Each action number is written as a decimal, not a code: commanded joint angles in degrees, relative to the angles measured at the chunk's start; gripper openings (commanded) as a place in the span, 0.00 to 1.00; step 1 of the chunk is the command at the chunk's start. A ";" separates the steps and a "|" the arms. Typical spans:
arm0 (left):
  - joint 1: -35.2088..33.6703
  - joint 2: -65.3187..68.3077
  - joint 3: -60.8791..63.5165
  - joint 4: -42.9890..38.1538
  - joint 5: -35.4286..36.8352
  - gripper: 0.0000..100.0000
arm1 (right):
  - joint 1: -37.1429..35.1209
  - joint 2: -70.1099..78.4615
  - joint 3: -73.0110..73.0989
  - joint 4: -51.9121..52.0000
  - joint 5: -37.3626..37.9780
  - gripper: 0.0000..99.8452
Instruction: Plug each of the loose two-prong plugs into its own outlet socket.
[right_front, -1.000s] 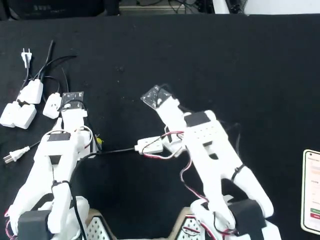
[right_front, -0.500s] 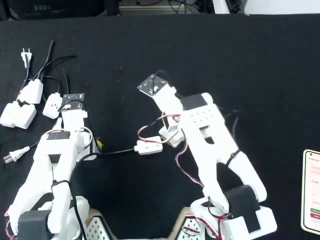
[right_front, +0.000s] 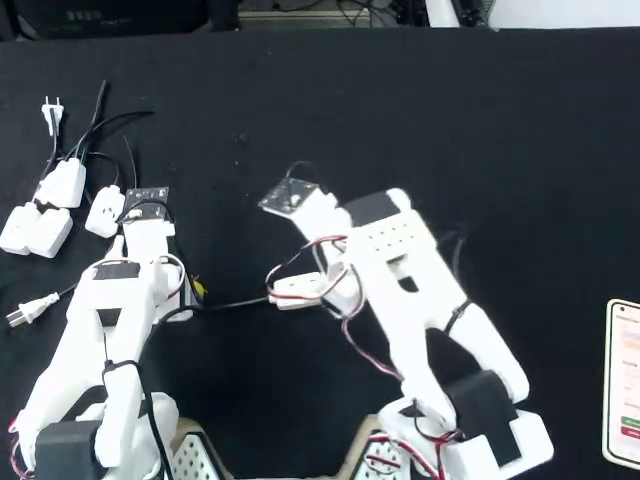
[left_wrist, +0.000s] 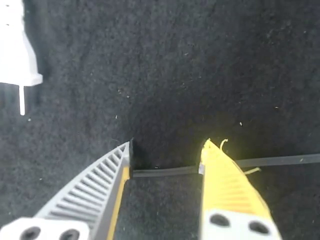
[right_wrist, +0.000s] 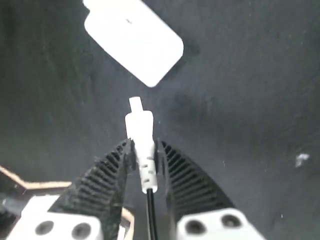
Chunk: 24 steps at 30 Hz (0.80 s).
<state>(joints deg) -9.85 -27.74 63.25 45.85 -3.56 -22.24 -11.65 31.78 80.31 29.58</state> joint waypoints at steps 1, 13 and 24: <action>-0.66 -0.44 -0.57 0.44 -0.53 0.23 | -3.16 -1.01 -0.48 -3.78 -2.55 0.01; -6.90 -0.44 -2.07 7.47 -6.15 0.23 | -3.60 5.76 -8.13 -7.47 -2.37 0.01; -7.87 -0.44 -0.66 7.21 -6.15 0.23 | -1.49 13.49 -21.32 -2.37 -2.37 0.01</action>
<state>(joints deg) -16.97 -27.82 63.16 52.44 -9.27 -24.97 1.89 15.52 76.44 27.47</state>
